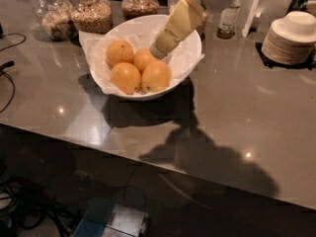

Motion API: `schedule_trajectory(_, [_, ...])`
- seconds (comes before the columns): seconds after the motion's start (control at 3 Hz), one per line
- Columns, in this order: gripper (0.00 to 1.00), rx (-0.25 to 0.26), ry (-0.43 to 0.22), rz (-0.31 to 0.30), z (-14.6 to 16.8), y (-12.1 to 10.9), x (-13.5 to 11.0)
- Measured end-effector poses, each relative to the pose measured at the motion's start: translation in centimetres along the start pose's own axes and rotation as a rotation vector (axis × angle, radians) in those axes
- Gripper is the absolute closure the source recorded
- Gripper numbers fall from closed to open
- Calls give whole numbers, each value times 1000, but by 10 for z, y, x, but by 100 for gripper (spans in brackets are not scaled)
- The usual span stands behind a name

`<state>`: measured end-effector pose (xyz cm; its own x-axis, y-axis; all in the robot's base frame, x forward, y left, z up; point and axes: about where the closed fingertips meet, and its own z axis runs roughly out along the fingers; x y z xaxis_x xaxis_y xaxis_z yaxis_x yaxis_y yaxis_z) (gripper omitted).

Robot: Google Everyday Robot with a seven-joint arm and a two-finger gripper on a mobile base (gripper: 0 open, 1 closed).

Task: Pick orange from white bowl

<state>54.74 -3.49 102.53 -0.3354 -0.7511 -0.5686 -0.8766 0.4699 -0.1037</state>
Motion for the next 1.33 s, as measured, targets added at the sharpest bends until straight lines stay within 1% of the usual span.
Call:
schedule_trajectory(0.33, [0,0,0,0,0,0,0])
schedule_trajectory(0.67, [0,-21,-22,46,13,1,1])
schedule_trajectory(1.0, [0,-22,12,71,35,3,-6])
schedule_trajectory(1.33, [0,-23,38,56,59,7,-20])
